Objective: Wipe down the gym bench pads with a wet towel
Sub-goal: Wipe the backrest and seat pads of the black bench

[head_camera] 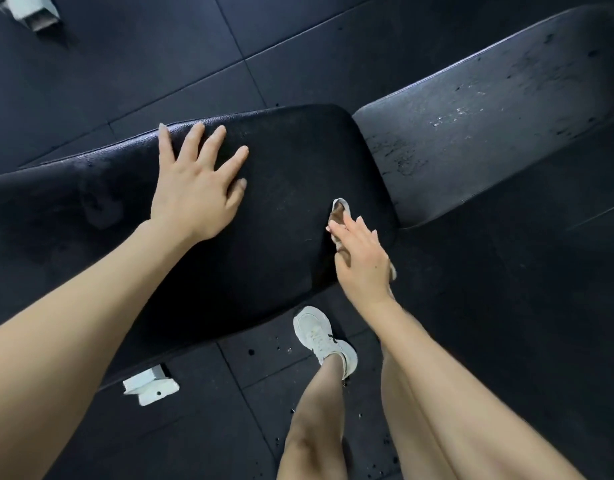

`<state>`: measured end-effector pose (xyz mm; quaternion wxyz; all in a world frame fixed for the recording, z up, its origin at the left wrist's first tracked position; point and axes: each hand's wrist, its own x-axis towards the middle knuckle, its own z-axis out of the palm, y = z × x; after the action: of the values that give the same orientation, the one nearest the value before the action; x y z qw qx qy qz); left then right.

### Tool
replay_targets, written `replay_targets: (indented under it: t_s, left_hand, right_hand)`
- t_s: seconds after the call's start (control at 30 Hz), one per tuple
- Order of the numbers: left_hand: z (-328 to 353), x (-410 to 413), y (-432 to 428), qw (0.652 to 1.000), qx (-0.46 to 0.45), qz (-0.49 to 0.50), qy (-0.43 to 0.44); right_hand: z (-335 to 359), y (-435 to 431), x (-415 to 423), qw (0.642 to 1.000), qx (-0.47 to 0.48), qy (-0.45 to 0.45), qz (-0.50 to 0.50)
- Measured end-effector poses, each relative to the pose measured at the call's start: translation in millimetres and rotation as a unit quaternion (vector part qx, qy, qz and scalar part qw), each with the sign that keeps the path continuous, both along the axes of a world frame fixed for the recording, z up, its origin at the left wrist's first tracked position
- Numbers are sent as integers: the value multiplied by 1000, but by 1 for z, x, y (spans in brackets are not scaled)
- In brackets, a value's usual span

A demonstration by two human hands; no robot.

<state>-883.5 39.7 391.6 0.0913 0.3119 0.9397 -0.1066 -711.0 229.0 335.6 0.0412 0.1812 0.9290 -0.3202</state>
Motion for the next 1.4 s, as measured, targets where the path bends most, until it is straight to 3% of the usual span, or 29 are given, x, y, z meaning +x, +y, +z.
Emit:
replay_targets:
  t_s: [0.07, 0.17, 0.27, 0.37, 0.47, 0.6, 0.7, 0.93, 1.17, 1.27, 1.4]
  left_hand:
    - [0, -1, 0, 1000, 10, 1, -4]
    - [2, -6, 1, 998, 64, 17, -12]
    - [5, -11, 5, 996, 87, 26, -24]
    - [0, -6, 19, 997, 63, -12, -36]
    - [-11, 1, 39, 998, 44, 3, -38]
    - [-18, 5, 60, 998, 35, 28, -36]
    - [-20, 6, 67, 998, 29, 30, -41]
    - [-16, 21, 91, 996, 33, 30, -76]
    - [-20, 47, 130, 990, 54, 56, -117]
    - [-23, 49, 152, 986, 63, 89, -125]
    - [-26, 47, 186, 981, 78, 126, -125]
  right_hand:
    - [19, -39, -4, 999, -34, 26, -11]
    - [43, -98, 5, 977, -7, 122, 174]
    - [25, -64, 1, 957, 20, 168, 236]
    - [-15, 18, 5, 982, 57, 85, 156]
    - [-36, 73, -3, 998, -40, -48, 25]
    - [-38, 86, -19, 983, -119, -74, -120]
    - [-31, 86, -15, 970, -159, -99, -153]
    - [-5, 94, 20, 974, -148, -166, 38]
    - [27, 146, 12, 990, -19, -47, 132]
    - [27, 181, -5, 975, 71, -3, 209]
    - [26, 231, -34, 957, 122, 11, 263]
